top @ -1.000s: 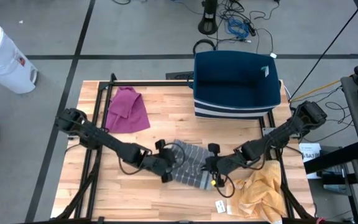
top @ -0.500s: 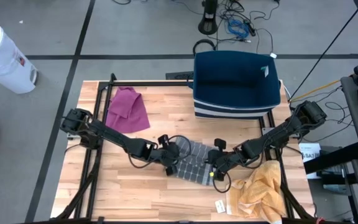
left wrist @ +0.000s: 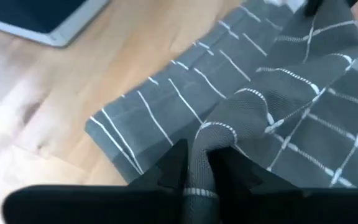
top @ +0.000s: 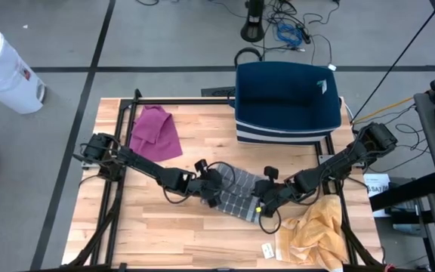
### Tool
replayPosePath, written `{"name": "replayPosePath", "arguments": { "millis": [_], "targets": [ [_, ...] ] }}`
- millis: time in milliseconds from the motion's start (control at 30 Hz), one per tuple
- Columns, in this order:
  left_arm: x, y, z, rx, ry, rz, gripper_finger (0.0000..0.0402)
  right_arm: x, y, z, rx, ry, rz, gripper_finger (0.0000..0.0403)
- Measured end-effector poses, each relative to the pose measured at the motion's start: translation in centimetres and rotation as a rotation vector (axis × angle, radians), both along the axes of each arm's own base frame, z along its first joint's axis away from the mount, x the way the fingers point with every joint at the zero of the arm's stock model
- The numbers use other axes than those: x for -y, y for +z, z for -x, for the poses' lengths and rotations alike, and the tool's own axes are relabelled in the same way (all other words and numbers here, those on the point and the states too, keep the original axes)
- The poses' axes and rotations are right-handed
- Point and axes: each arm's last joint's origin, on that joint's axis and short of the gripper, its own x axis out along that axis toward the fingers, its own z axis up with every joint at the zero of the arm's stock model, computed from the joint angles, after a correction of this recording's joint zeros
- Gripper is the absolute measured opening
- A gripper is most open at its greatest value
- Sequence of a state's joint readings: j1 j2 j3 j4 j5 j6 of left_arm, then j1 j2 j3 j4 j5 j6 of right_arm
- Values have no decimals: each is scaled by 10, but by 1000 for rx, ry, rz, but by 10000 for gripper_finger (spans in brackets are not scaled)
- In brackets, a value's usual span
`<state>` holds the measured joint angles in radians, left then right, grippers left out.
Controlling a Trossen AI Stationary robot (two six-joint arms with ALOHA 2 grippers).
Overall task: Fold towel
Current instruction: Fold the gray checkered towel
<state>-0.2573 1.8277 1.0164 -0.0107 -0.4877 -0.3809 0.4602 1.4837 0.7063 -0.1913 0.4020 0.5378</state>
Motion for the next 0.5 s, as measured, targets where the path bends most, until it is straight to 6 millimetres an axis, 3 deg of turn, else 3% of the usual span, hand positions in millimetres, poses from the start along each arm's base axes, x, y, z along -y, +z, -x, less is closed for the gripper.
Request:
{"name": "replayPosePath", "arguments": {
  "millis": [367, 500],
  "targets": [
    [-8, 1, -2, 18, 58, -40, 165, -1, -2, 6, -39, -25, 18, 187],
    [-10, 2, -3, 37, 81, -57, 198, 4, -6, 13, -100, -98, 37, 208]
  ]
}}
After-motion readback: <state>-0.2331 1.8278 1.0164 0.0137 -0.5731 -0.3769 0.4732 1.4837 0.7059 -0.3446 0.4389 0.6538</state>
